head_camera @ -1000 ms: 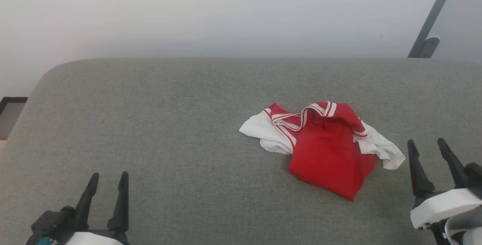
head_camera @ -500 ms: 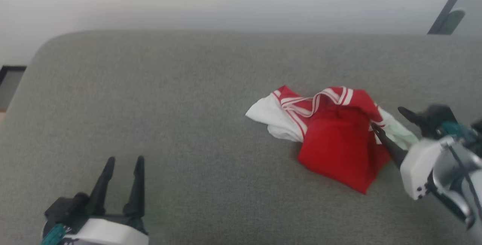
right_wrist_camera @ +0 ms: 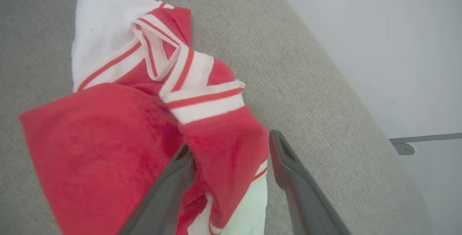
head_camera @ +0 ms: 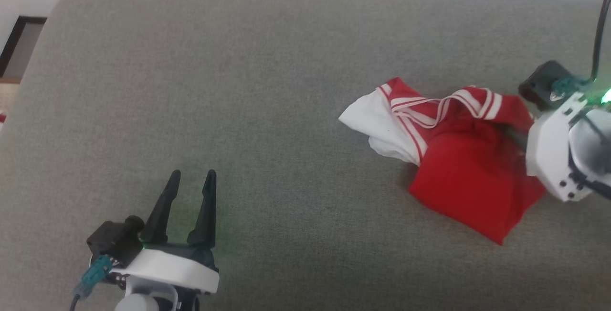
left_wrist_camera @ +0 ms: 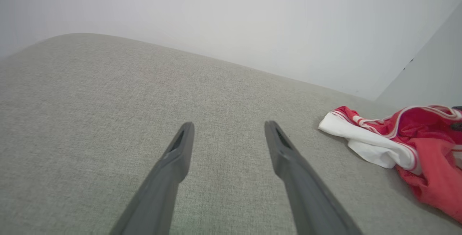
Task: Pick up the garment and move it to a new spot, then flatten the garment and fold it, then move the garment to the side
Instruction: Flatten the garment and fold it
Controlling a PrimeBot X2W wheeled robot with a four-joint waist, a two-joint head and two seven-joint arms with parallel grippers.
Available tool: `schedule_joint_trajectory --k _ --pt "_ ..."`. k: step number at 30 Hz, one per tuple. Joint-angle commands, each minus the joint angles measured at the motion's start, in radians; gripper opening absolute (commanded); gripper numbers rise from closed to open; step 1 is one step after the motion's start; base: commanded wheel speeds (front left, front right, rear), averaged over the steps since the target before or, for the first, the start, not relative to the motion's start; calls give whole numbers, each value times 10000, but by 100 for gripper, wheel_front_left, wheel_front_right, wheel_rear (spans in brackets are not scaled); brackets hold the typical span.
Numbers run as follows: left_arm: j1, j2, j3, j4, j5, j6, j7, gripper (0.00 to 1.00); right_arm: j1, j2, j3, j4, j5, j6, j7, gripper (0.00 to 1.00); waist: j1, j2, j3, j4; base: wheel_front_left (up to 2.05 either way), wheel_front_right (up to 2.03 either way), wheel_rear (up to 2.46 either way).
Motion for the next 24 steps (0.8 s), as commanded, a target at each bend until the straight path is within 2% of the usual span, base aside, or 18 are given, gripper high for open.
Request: schedule_joint_trajectory --k 1,2,3,10,14,15,19,24 --pt "-227 -28 -27 8 -64 -20 -48 100 -206 -63 67 105 142 -3 16 42 0 0 207 124 0 0 0" --pt "-254 -31 -21 -5 -74 -20 -48 100 -348 -6 -52 275 322 -3 -19 14 0 0 282 131 0 0 0" --pt "-273 -37 -23 -12 -81 -20 -48 100 -457 43 -130 433 423 -3 -16 0 0 0 358 136 0 0 0" --pt "-873 127 -298 -57 -172 -21 -48 100 -1493 358 -1265 1962 435 -3 -394 0 0 0 1160 139 0 0 0" --pt "-1360 203 -602 -56 -270 -21 -47 100 -2153 697 -2061 3450 106 -3 -588 0 0 0 1636 266 0 0 0" --pt "-1580 262 -763 -43 -322 -21 -48 100 -2460 885 -2444 4279 -65 -3 -697 0 0 0 1853 367 0 0 0" --pt "-1936 356 -1003 -28 -423 -21 -48 100 -3060 1287 -3380 5987 -512 -3 -1205 0 0 0 2227 579 0 0 0" --pt "-2178 488 -1017 4 -501 -21 -48 100 -3405 1838 -3933 7349 -923 -3 -1968 0 0 0 2368 645 0 0 0"
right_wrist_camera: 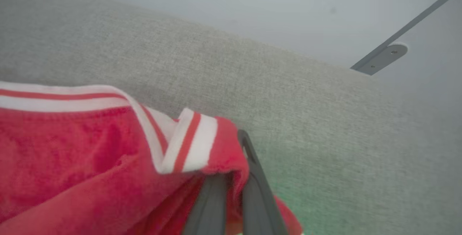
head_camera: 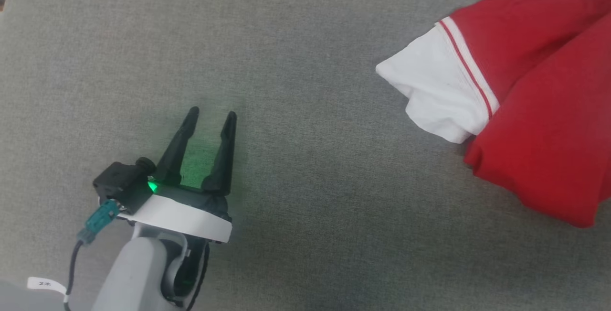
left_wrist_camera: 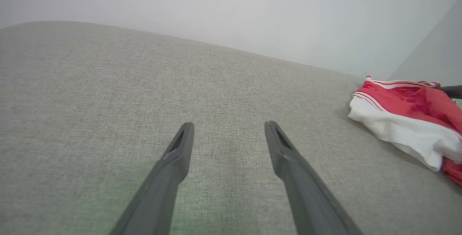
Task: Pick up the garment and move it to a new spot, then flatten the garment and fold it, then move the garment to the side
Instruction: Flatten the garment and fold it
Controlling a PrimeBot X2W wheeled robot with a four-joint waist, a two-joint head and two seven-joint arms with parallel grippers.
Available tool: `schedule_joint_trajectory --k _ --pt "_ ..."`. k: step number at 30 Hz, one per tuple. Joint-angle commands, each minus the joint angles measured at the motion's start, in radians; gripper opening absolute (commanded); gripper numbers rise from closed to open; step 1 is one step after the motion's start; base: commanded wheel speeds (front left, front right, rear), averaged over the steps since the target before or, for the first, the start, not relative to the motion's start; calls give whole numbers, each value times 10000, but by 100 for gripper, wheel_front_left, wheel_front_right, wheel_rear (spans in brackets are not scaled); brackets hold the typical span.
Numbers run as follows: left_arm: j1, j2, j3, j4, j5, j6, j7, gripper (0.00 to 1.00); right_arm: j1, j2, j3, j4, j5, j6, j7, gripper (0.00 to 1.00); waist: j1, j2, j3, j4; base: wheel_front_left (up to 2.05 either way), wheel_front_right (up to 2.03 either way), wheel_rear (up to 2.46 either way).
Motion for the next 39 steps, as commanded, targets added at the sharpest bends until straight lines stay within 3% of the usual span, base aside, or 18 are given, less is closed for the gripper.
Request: schedule_joint_trajectory --k 1,2,4,5,9,12,16,20,24,28,34,39 --pt "-195 72 41 18 -52 -21 -48 100 -87 122 -10 213 -125 -3 -259 0 0 0 -14 -39 0 0 0" --pt "-195 72 41 18 -52 -21 -48 100 -87 122 -10 213 -125 -3 -259 0 0 0 -14 -39 0 0 0" --pt "-257 247 -54 57 -28 -21 -48 100 10 318 26 405 -152 -3 -686 71 0 0 -139 -148 0 0 0" --pt "-291 365 -119 84 -13 -21 -48 100 88 390 57 469 -145 -3 -945 100 0 0 -228 -209 0 0 0" --pt "-680 1027 -418 46 -88 -21 -48 100 505 507 293 255 -74 -3 -2193 100 0 0 -728 -551 0 0 0" --pt "-1109 1828 -838 -11 -187 -21 -49 100 991 376 346 -199 81 -3 -3309 100 0 0 -1112 -951 0 0 0" --pt "-1980 3069 -1804 113 -619 -21 -44 100 1835 327 108 -1058 415 -3 -4589 100 0 0 -1447 -1586 0 0 0" --pt "-3241 4164 -3096 181 -1534 -21 857 100 2969 587 -293 -2048 713 -3 -5518 100 0 0 -1580 -2276 0 0 0" --pt "-4598 4916 -4537 118 -2948 -21 2631 100 4142 1075 -896 -3171 832 -3 -5947 100 0 0 -1515 -2932 0 0 0" --pt "-5958 5273 -5842 295 -4923 -18 5097 100 5247 1609 -1499 -4314 863 -1 -6033 100 0 0 -1342 -3482 0 0 0" --pt "-7473 5318 -6959 1519 -7140 -20 8733 100 6195 2283 -2032 -5687 354 -1 -5753 100 0 0 -945 -4288 0 0 0" --pt "-8042 5101 -7191 2722 -8229 -21 10551 100 6550 2729 -2279 -6403 -204 -1 -5425 100 0 0 -660 -4789 0 0 0"
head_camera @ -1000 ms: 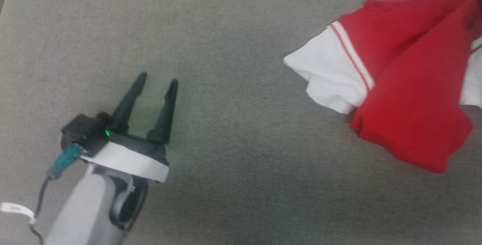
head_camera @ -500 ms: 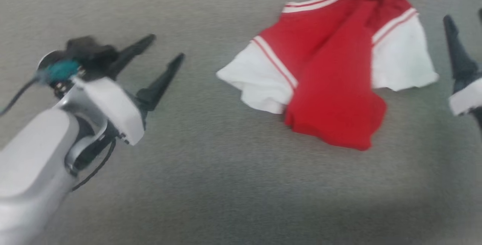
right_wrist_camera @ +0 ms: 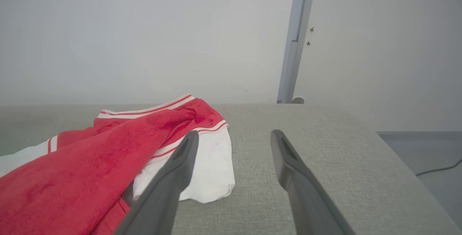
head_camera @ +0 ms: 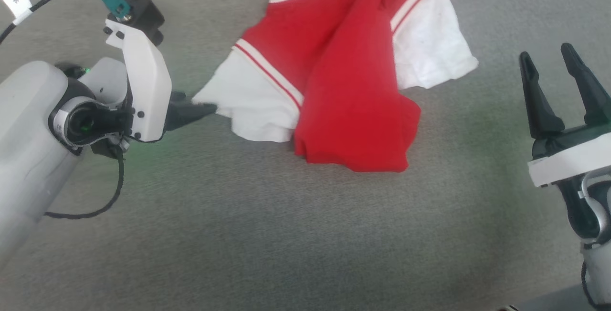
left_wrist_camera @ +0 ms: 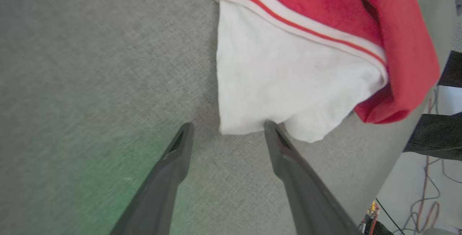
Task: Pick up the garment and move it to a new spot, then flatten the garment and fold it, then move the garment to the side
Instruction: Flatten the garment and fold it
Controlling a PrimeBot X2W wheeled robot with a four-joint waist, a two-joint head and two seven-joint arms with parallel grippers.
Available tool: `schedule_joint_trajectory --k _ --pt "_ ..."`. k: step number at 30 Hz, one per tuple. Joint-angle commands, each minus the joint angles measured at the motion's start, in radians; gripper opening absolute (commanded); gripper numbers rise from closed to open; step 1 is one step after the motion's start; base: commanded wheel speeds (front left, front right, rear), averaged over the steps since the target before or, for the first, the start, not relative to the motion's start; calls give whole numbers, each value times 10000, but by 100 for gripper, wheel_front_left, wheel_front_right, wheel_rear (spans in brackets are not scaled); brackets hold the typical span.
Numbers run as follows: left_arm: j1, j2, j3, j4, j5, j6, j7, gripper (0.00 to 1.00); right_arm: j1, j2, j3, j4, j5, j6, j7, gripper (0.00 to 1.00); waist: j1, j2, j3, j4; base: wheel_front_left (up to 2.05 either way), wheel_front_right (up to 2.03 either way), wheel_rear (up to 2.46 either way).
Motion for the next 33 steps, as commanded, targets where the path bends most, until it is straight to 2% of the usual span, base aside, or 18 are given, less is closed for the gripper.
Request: schedule_joint_trajectory --k 1,8,9,11,12,21,26,31,33 --pt "-144 -150 -3 327 -375 -19 425 100 200 140 -116 -211 -288 1 97 100 0 0 285 -339 0 0 0" --pt "-204 -467 33 835 -865 -18 509 100 464 521 -371 -796 -658 1 346 100 0 0 516 -497 0 0 0" --pt "-221 -499 32 870 -850 -18 505 84 497 557 -403 -848 -704 1 385 100 0 0 531 -498 0 0 0" --pt "-260 -485 -79 804 -819 -16 468 9 510 621 -471 -984 -787 1 457 100 0 0 538 -476 0 0 0" --pt "-248 -487 -61 820 -914 -16 419 0 507 632 -509 -1042 -843 1 492 100 0 0 518 -444 0 0 0" --pt "-547 -204 173 811 -1290 -18 39 0 666 656 -607 -1330 -1001 1 838 100 0 0 142 77 0 0 0" --pt "-750 443 31 1445 -544 -18 -313 0 697 633 -625 -1389 -1010 1 992 100 0 0 53 225 0 0 0" --pt "-862 759 -36 2435 -30 -4 -844 0 745 549 -611 -1387 -951 1 1117 100 0 0 53 264 0 0 0" --pt "-797 673 -4 2731 56 -8 -1192 0 766 517 -590 -1355 -936 1 1165 100 0 0 34 271 0 0 0"
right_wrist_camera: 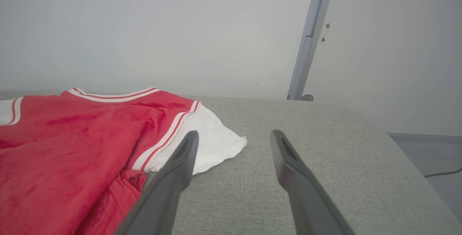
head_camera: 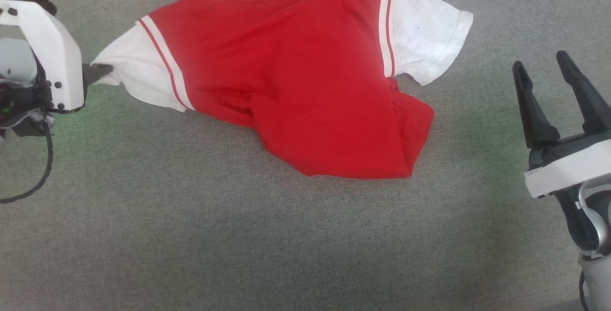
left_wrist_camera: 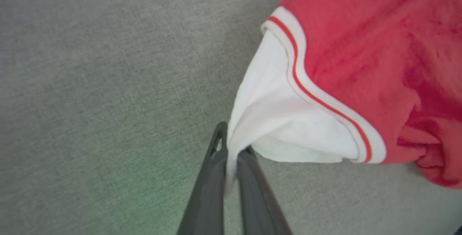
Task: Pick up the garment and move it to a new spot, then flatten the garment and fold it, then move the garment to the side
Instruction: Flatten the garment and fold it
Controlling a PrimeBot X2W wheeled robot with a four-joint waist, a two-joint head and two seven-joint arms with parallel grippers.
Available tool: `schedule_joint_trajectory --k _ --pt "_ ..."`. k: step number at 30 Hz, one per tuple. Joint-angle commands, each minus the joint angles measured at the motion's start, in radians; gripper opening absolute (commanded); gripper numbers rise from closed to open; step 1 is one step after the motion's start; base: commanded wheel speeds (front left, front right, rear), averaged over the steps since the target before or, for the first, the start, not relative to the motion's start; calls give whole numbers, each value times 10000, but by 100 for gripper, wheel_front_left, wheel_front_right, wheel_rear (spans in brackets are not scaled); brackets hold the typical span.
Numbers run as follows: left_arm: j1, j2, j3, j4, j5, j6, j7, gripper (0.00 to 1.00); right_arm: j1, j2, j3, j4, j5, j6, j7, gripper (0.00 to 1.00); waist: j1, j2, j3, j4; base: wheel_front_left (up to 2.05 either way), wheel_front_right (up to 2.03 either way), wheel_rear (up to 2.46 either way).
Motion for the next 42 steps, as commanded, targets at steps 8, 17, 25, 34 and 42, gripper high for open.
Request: schedule_joint_trajectory --k 8,17,25,34,42 --pt "518 -102 -492 -236 720 -16 -1897 100 181 -291 243 23 29 1 446 100 0 0 -454 291 0 0 0" --pt "2167 -203 -302 -835 1261 -16 -6277 100 3 -1100 574 112 425 1 1622 100 0 0 -1029 1245 0 0 0" --pt "4028 -959 508 -1944 2128 947 -9206 100 -1446 -2443 1226 767 1063 -1 3614 100 0 0 -637 2390 0 0 0" --pt "7303 -2971 5396 -5422 6091 1744 -9241 100 -4287 -4170 2359 2307 2683 -1 6493 100 0 0 460 3485 0 0 0" --pt "8558 -4697 7353 -6616 8205 649 -9242 100 -6133 -5198 3476 3547 3488 1 8259 100 0 0 1318 4213 0 0 0"
